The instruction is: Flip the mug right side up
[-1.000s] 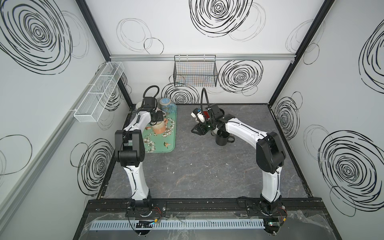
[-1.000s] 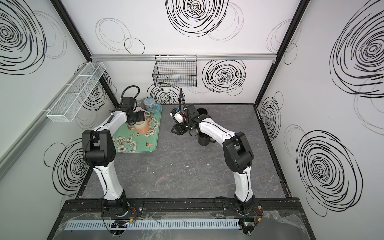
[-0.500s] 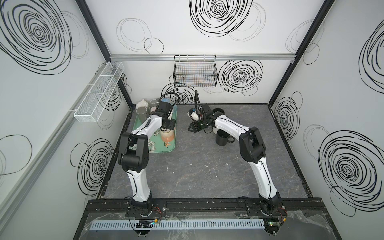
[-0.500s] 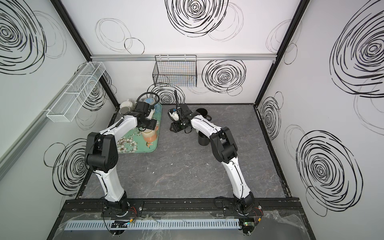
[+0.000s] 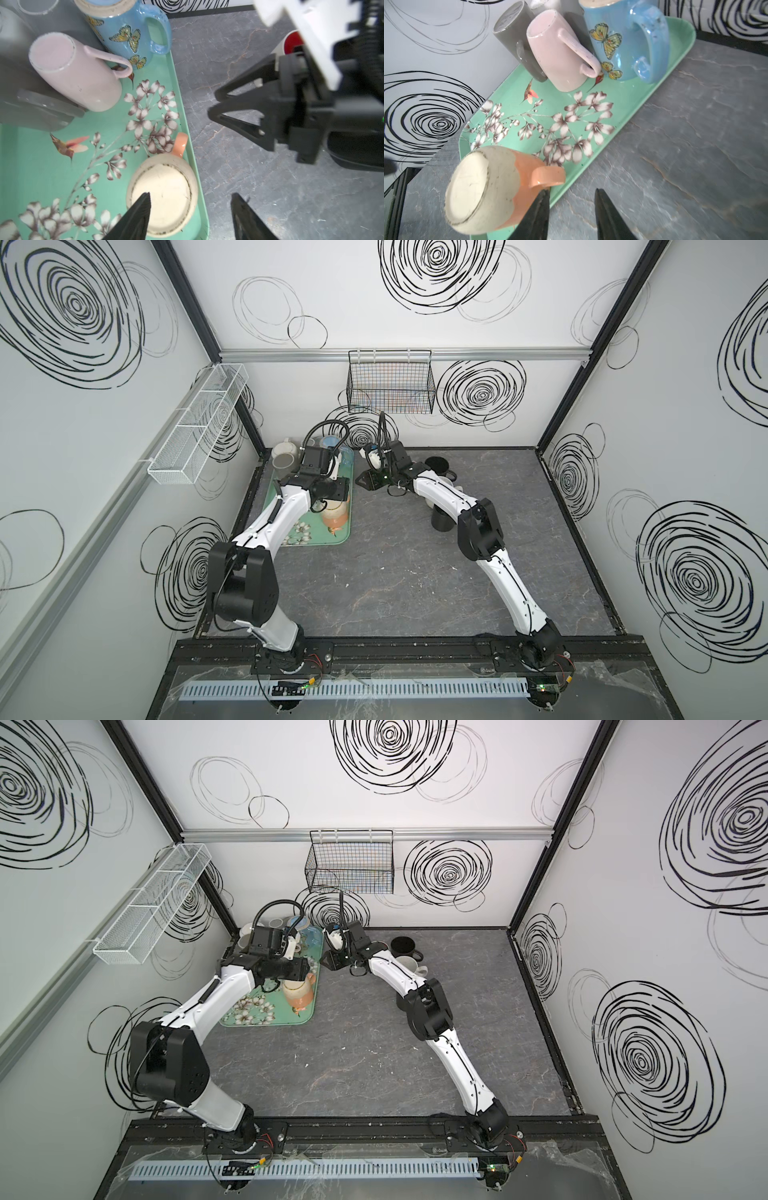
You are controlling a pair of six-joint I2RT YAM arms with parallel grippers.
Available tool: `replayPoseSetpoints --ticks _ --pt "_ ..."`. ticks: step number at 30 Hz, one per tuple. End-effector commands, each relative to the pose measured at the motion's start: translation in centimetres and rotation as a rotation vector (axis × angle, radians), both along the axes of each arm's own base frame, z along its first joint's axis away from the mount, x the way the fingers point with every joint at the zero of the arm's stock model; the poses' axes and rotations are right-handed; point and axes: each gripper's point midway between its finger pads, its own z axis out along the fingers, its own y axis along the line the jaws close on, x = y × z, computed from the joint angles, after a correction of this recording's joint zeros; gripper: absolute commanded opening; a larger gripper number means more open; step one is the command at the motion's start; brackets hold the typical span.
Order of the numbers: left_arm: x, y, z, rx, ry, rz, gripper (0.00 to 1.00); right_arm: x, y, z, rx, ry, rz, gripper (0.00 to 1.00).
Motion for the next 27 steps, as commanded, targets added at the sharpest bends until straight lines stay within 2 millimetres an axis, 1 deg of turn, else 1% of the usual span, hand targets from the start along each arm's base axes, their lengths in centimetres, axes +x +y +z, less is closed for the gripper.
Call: replayPoseSetpoints --ticks 1,3,5,7,9,11,13,16,20,21,24,27 --pt "-2.2 -2.5 -0.4 -0.123 -0.006 0.020 0.63 -0.9 2.5 0.8 0.088 -0.008 0.056 0.41" --pt "-3.7 -3.0 -1.4 -0.178 0.001 0.045 0.62 -1.1 3.4 0.5 0.123 -0.004 0.067 0.42" --pt "-4.7 -3.2 -2.2 -0.230 0.011 0.075 0.59 -1.3 4.2 0.1 0.167 0.019 0.072 0.42" --pt "-5.9 -4.1 -3.1 -0.280 0.023 0.081 0.58 -1.6 4.9 -0.5 0.198 0.036 0.080 0.42" --pt "-7.1 -4.4 -4.4 -0.287 0.041 0.089 0.58 -1.9 5.5 -1.1 0.214 0.036 0.093 0.42" --pt "-8.2 -4.1 -5.8 -0.277 0.065 0.100 0.58 -2.6 6.1 -1.3 0.226 0.037 0.121 0.42" --pt "-8.7 -3.4 -6.9 -0.287 0.090 0.149 0.58 -3.2 6.5 -1.5 0.232 0.039 0.145 0.42" --pt "-8.9 -1.4 -7.9 -0.287 0.106 0.219 0.58 -4.7 7.0 -1.7 0.217 0.038 0.205 0.36" --pt "-8.6 1.9 -8.7 -0.316 0.101 0.338 0.58 -6.1 6.8 -2.1 0.167 0.068 0.237 0.27" --pt "-8.4 2.6 -8.9 -0.337 0.096 0.365 0.58 -6.8 6.7 -2.1 0.168 0.087 0.260 0.26" --pt "-7.9 4.4 -9.5 -0.363 0.107 0.421 0.58 -8.3 6.7 -2.1 0.144 0.083 0.292 0.24" --pt "-7.5 5.9 -9.4 -0.349 0.098 0.456 0.58 -9.2 6.9 -2.0 0.132 0.071 0.307 0.20"
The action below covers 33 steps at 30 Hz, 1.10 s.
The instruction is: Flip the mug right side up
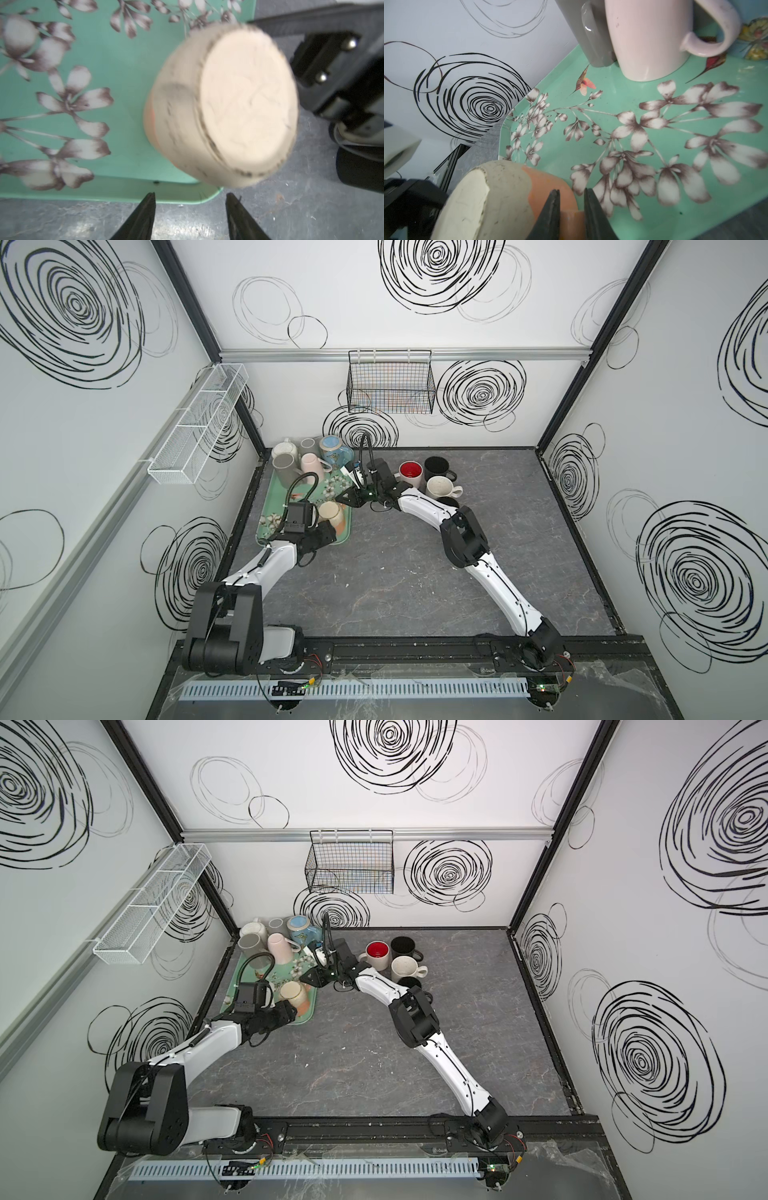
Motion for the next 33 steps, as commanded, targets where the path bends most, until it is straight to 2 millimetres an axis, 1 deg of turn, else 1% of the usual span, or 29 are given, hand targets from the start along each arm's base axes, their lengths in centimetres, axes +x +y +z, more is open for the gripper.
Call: replayPoseSetpoints --ticks 1,3,6,9,12,17,20,23,25,27,30,33 --pt "1.5 1.2 0.8 -0.016 -0.051 0.046 0.58 -3.4 0.7 1.2 -0.021 0.012 0.086 0.19" --pt "1.8 2.3 0.8 -0.020 -0.054 0.075 0.58 -4.0 0.8 0.8 -0.033 0.021 0.103 0.18" --pt "2.3 3.7 1.1 -0.011 -0.069 0.105 0.58 -4.4 0.6 0.2 -0.062 0.021 0.113 0.16" --pt "2.8 4.3 1.3 -0.013 -0.079 0.113 0.58 -4.7 0.4 0.5 -0.069 0.024 0.122 0.15" --pt "3.6 4.9 1.5 -0.009 -0.080 0.112 0.58 -5.1 0.2 1.1 -0.067 0.019 0.133 0.13" --pt "5.3 5.5 2.1 -0.010 -0.099 0.107 0.57 -6.2 -0.3 1.1 -0.071 0.041 0.157 0.12" --pt "6.6 5.3 2.4 -0.010 -0.102 0.068 0.57 -7.2 -0.3 1.0 -0.067 0.064 0.173 0.12" --pt "7.3 5.2 2.3 0.009 -0.080 0.036 0.57 -8.4 0.2 1.0 -0.059 0.060 0.193 0.11" --pt "7.6 5.2 2.2 0.012 -0.069 0.031 0.57 -9.0 0.7 1.3 -0.053 0.060 0.203 0.12" --pt "7.6 5.4 2.2 0.023 -0.058 0.031 0.57 -9.1 0.9 1.4 -0.055 0.064 0.195 0.13" --pt "7.1 5.5 2.6 0.050 -0.053 0.027 0.57 -8.6 0.6 2.3 -0.064 0.062 0.162 0.16" --pt "6.3 5.6 3.1 0.093 -0.041 0.017 0.58 -7.8 0.0 3.8 -0.080 0.041 0.118 0.20"
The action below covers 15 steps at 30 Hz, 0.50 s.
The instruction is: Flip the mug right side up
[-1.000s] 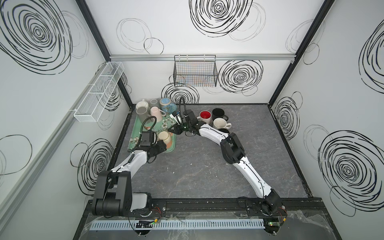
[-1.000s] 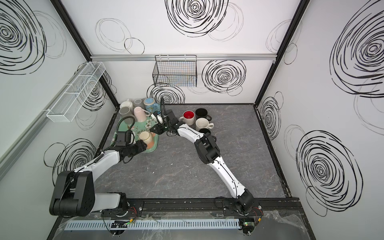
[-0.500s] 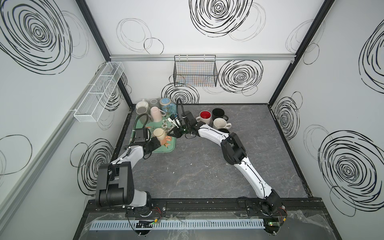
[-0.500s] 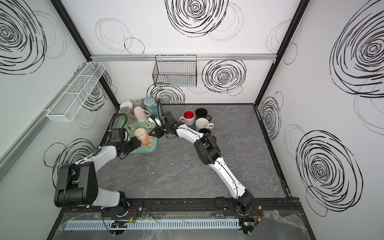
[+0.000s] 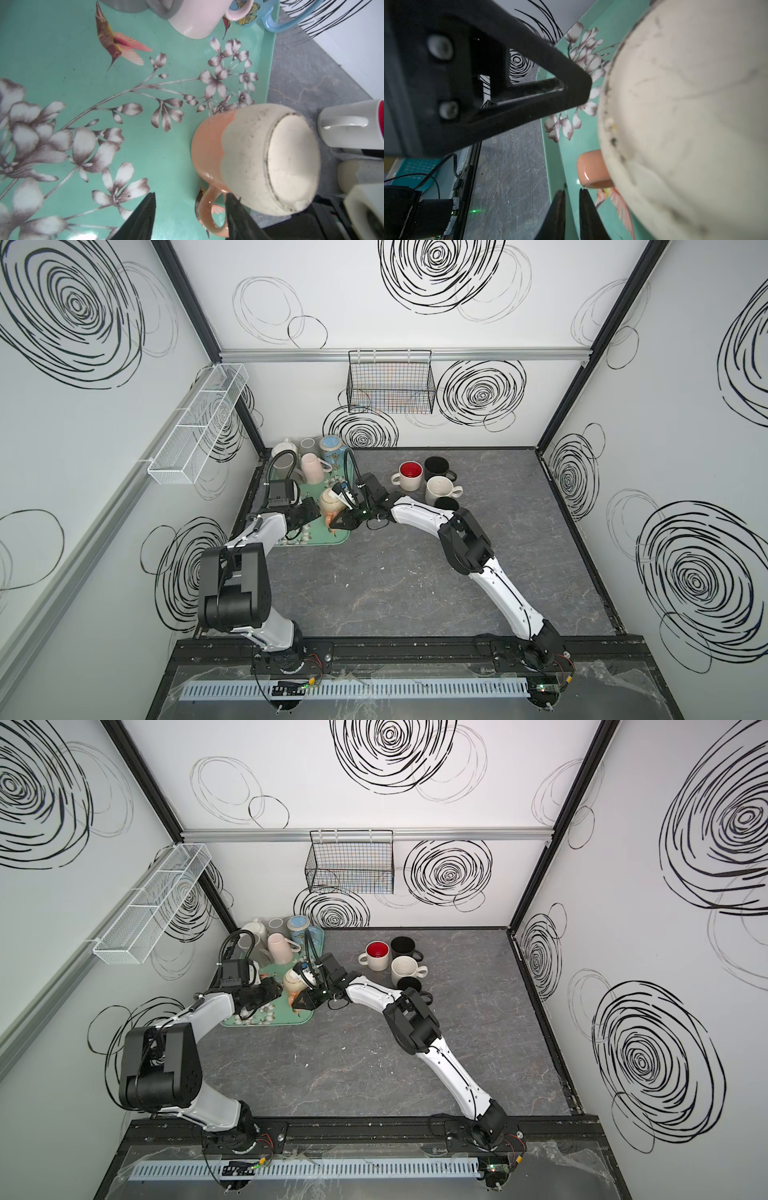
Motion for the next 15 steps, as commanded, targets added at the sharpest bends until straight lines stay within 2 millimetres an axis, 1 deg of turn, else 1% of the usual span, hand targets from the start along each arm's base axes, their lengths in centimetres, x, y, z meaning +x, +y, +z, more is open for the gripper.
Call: replayPoseSetpoints --ticks 1,4,7,10,15 --pt "-0.4 0.3 1.8 0.077 -0.016 -0.024 0.58 1.1 -0.8 5.3 0.019 -0.063 -0.057 0.22" --pt "-1.3 0.2 1.7 0.097 -0.003 -0.030 0.58 2.2 -1.3 6.5 -0.012 -0.094 -0.131 0.29" --pt "-1.7 -0.1 1.2 0.074 -0.004 -0.021 0.57 3.3 -1.8 6.9 -0.054 -0.081 -0.238 0.36" --pt "-1.6 -0.4 0.6 0.052 0.003 -0.012 0.54 3.9 -2.2 6.4 -0.099 -0.042 -0.336 0.40" --pt "-1.7 -0.7 -0.3 0.012 0.003 0.026 0.50 3.4 -1.9 4.9 -0.187 -0.065 -0.428 0.45"
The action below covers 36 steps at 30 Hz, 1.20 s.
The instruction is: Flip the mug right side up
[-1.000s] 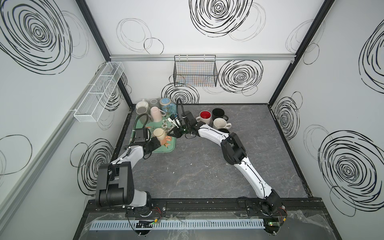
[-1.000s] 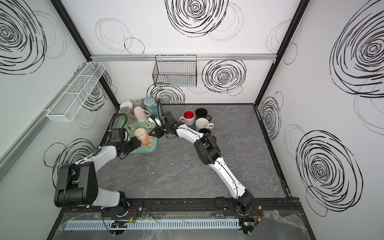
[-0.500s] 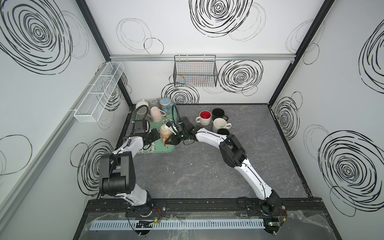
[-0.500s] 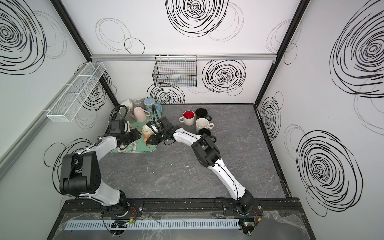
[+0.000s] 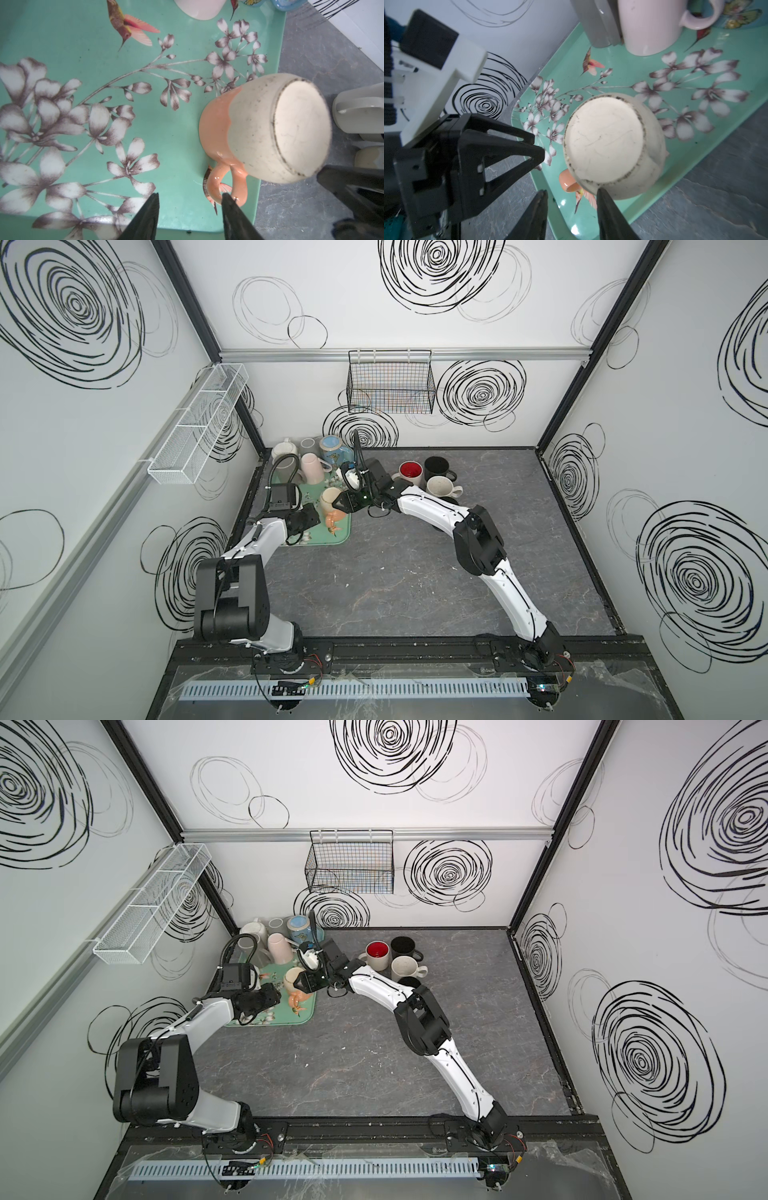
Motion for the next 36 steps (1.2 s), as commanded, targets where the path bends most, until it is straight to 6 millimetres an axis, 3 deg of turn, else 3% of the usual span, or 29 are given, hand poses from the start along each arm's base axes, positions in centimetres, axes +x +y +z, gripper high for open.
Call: replayPoseSetpoints --ticks 1,7,17,22,28,36 --pt "0.5 -0.5 -0.4 -0.043 -0.027 0.033 0.49 -1.1 -0.1 -0.6 -0.093 0.006 -0.102 0.46" --pt "0.8 -2.7 -1.3 -0.122 -0.055 0.019 0.43 -1.6 0.6 -1.7 -0.112 0.011 -0.135 0.51" --pt "1.2 -5.5 -2.3 -0.151 -0.058 -0.008 0.30 -0.3 0.9 -4.0 -0.178 -0.014 -0.158 0.57" --pt "0.3 -5.4 -1.8 -0.137 -0.061 -0.005 0.29 1.0 0.2 -5.4 -0.225 -0.039 -0.179 0.55" --pt "-1.2 -4.9 -1.8 -0.109 -0.059 -0.002 0.31 1.7 -0.2 -6.2 -0.234 -0.047 -0.169 0.40" --pt "-2.2 -4.4 -1.8 -0.105 -0.064 0.006 0.33 2.0 -0.7 -7.3 -0.256 -0.043 -0.171 0.39"
